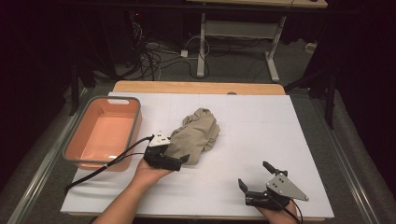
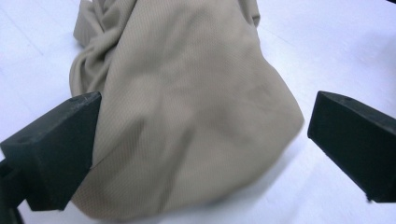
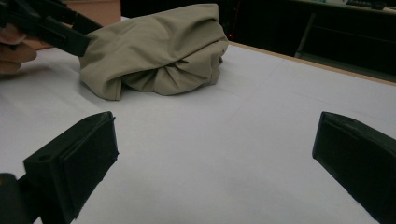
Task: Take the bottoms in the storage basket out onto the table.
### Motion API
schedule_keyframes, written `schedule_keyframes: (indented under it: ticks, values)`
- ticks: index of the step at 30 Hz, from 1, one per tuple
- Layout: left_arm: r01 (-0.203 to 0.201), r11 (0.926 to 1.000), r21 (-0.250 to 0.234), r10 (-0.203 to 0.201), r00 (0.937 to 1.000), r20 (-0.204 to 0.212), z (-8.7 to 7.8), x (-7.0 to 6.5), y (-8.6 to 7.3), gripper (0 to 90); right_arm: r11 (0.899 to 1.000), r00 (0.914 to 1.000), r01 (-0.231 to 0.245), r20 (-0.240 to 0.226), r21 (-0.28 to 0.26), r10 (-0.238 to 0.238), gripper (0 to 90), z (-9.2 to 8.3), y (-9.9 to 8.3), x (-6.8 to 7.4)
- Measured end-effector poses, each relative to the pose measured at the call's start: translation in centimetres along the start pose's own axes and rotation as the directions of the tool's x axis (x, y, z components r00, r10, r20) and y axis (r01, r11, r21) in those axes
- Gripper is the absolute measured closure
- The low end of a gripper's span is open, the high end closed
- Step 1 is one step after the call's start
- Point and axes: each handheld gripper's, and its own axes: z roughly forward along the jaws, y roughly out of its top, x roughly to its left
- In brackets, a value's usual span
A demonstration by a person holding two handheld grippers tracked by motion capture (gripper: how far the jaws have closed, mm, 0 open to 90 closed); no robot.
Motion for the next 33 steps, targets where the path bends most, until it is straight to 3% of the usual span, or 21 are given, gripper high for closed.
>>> schedule_keyframes:
  ticks: [6, 12, 16, 27, 33]
  values:
    - [-0.008, 0.9993, -0.037, 0.007, 0.9999, -0.008, -1.6, -0.6, -1.7, 0.0, 1.0, 1.0, -0.001, 0.002, -0.004, 0.001, 0.7, 0.0, 0.0, 0.0]
    - [0.02, 0.9973, -0.071, -0.021, 0.9997, -0.015, -3.4, -0.5, -3.2, 0.0, 1.0, 1.0, -0.002, 0.004, -0.006, 0.002, 0.7, -0.1, 0.0, 0.1]
    - [0.01, 0.9963, -0.086, -0.012, 0.9996, -0.027, -4.6, -0.7, -4.2, 0.0, 1.0, 1.0, -0.001, 0.005, -0.012, 0.001, 0.7, -0.1, 0.0, 0.1]
    - [0.016, 0.9815, -0.191, -0.027, 0.9978, -0.06, -8.6, -1.3, -7.1, 0.0, 0.999, 1.0, -0.003, 0.009, -0.046, 0.003, 0.5, -0.8, 0.1, -0.1]
    - [0.024, 0.9763, -0.215, -0.037, 0.9978, -0.055, -8.6, -1.3, -7.1, 0.0, 0.999, 0.9998, -0.014, 0.015, -0.053, 0.015, 0.5, -1.0, 0.1, -0.3]
